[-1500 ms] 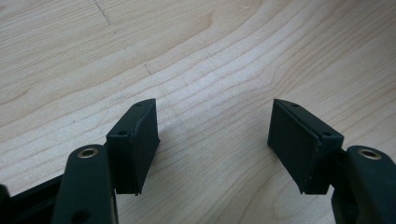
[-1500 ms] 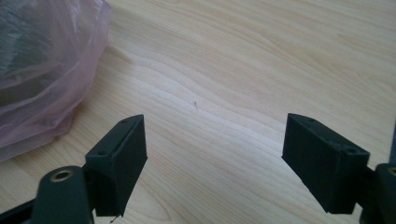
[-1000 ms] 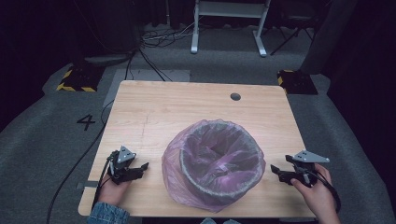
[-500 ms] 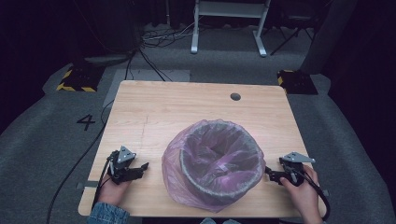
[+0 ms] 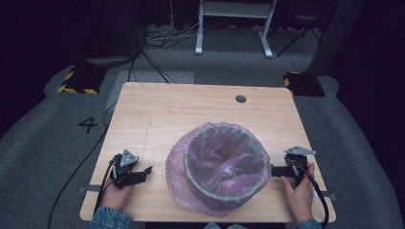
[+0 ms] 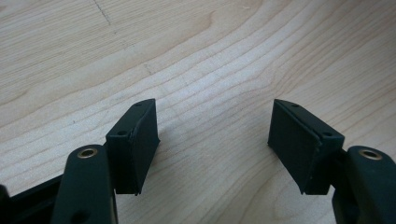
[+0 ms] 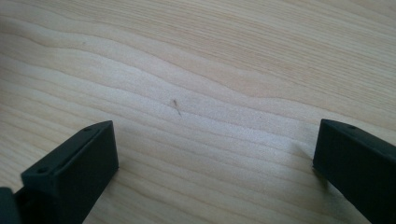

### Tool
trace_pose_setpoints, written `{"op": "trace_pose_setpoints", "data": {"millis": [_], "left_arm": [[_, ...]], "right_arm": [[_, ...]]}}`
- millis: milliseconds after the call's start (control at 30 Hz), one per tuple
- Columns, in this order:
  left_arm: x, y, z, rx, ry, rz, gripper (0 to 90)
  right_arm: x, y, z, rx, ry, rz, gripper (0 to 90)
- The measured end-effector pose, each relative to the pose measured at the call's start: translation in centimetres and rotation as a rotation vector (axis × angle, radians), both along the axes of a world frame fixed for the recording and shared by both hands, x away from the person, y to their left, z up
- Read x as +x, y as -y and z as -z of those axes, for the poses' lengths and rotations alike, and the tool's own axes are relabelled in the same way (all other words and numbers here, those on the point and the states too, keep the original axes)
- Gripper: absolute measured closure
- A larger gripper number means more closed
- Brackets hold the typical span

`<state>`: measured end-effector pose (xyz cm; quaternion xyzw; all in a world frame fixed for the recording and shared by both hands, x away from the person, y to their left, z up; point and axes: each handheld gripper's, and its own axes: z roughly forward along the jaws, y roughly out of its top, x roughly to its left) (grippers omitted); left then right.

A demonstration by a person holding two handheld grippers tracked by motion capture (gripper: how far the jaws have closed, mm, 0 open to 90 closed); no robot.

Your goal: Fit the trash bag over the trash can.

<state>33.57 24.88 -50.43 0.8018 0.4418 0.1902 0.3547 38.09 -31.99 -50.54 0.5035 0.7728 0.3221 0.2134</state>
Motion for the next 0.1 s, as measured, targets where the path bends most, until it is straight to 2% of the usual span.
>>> {"op": "trace_pose_setpoints", "data": {"millis": [100], "left_arm": [[-0.01, 0.01, 0.01, -0.002, -0.001, 0.000, 32.7]], "right_arm": [[0.00, 0.00, 0.00, 0.000, 0.000, 0.000, 0.0]]}}
